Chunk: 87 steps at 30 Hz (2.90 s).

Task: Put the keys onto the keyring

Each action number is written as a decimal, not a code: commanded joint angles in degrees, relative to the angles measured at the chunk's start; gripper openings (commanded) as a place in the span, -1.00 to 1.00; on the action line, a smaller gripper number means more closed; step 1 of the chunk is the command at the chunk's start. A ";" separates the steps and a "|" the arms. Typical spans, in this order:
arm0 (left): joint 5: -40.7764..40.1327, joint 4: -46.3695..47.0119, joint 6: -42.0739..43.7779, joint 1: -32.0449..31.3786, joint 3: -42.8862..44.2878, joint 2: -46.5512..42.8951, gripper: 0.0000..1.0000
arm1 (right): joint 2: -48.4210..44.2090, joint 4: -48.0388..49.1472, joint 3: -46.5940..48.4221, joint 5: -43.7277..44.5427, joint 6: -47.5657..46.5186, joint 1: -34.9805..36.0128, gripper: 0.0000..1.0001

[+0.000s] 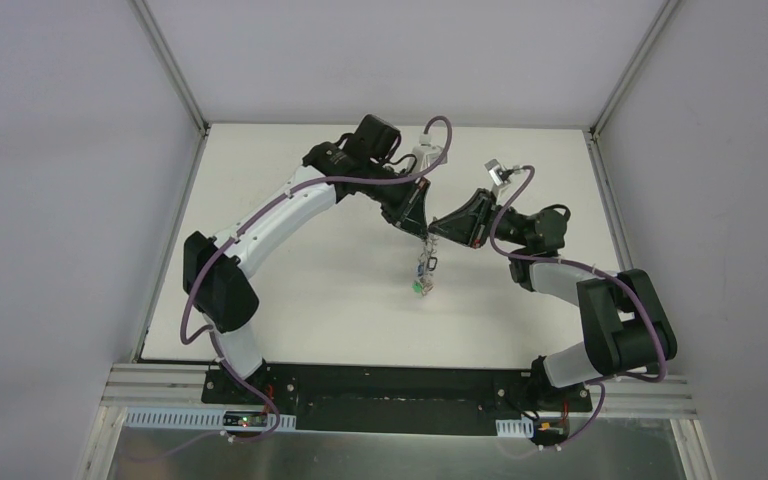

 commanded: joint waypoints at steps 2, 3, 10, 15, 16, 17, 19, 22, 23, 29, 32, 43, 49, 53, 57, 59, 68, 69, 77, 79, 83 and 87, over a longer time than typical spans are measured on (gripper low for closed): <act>-4.14 -15.66 13.04 -0.14 10.07 1.73 -1.00 | -0.90 5.07 2.22 -6.17 -4.79 -0.10 -0.61; -5.88 -18.97 15.13 -0.58 11.42 2.19 -1.00 | -1.52 5.11 2.08 -6.31 -5.41 -0.04 -0.55; -12.54 -32.75 20.08 -3.73 17.85 4.46 -1.00 | -2.13 5.03 1.94 -6.56 -6.65 0.54 -0.34; -11.03 -36.19 18.79 -5.10 20.89 5.44 -1.00 | -1.98 4.27 1.96 -7.29 -7.97 3.40 -0.29; -10.51 -35.85 18.14 -5.25 20.90 5.30 -1.00 | -2.12 3.53 1.96 -7.49 -8.80 4.18 -0.28; -10.32 -35.72 17.62 -5.38 21.02 5.31 -1.00 | -2.28 2.47 1.96 -7.62 -9.71 4.80 -0.28; -10.51 -36.18 17.04 -5.57 21.81 5.67 -1.00 | -2.62 1.50 1.92 -7.89 -10.73 5.85 -0.28; -10.93 -36.78 16.57 -5.92 22.32 6.00 -1.00 | -2.80 1.43 1.88 -8.05 -11.06 6.41 -0.27; -10.80 -36.86 16.31 -6.03 22.25 6.09 -1.00 | -2.81 1.43 1.87 -7.99 -11.04 6.60 -0.27; -10.80 -36.57 14.53 -6.63 21.91 6.71 -1.00 | -2.57 1.43 2.00 -7.88 -10.97 7.52 -0.30; -11.16 -36.23 13.85 -6.67 21.78 7.05 -1.00 | -2.55 1.52 2.14 -7.66 -10.61 7.73 -0.32; -9.69 -35.69 12.89 -6.77 22.31 8.43 -1.00 | -0.41 2.92 2.64 -7.11 -8.64 8.88 -0.56; -9.40 -35.67 12.94 -6.72 22.53 8.74 -1.00 | 0.45 2.92 2.88 -7.52 -8.58 9.38 -0.85; -9.27 -35.58 13.01 -6.76 22.57 8.65 -1.00 | 0.70 2.92 2.92 -7.53 -8.39 9.46 -1.00; -9.54 -35.41 13.31 -6.77 22.57 8.74 -1.00 | 0.48 3.01 3.63 -7.87 -7.45 9.45 -1.00; -9.70 -35.25 13.71 -6.59 22.60 8.65 -1.00 | 0.30 3.01 3.80 -7.61 -7.06 9.21 -1.00; -9.07 -29.99 15.42 -3.83 18.49 4.75 -0.77 | -1.51 6.85 3.72 -4.97 -1.48 4.73 -1.00; -9.01 -29.25 15.70 -3.74 17.77 4.10 -0.73 | -1.86 7.29 3.75 -4.71 -0.88 4.30 -1.00; -9.19 -22.32 16.51 -2.98 12.43 -0.66 -0.60 | -3.14 8.00 3.63 -2.69 1.63 2.05 -1.00; -9.54 -20.46 16.65 -2.99 11.16 -1.57 -0.59 | -3.08 7.95 3.56 -2.10 2.01 1.85 -1.00; -9.77 -16.76 17.40 -2.94 8.41 -3.12 -0.56 | -3.08 7.85 3.43 -0.81 2.90 1.20 -1.00; -10.12 -14.59 18.53 -3.35 6.38 -4.07 -0.54 | -3.00 7.08 3.41 -0.07 3.29 0.76 -1.00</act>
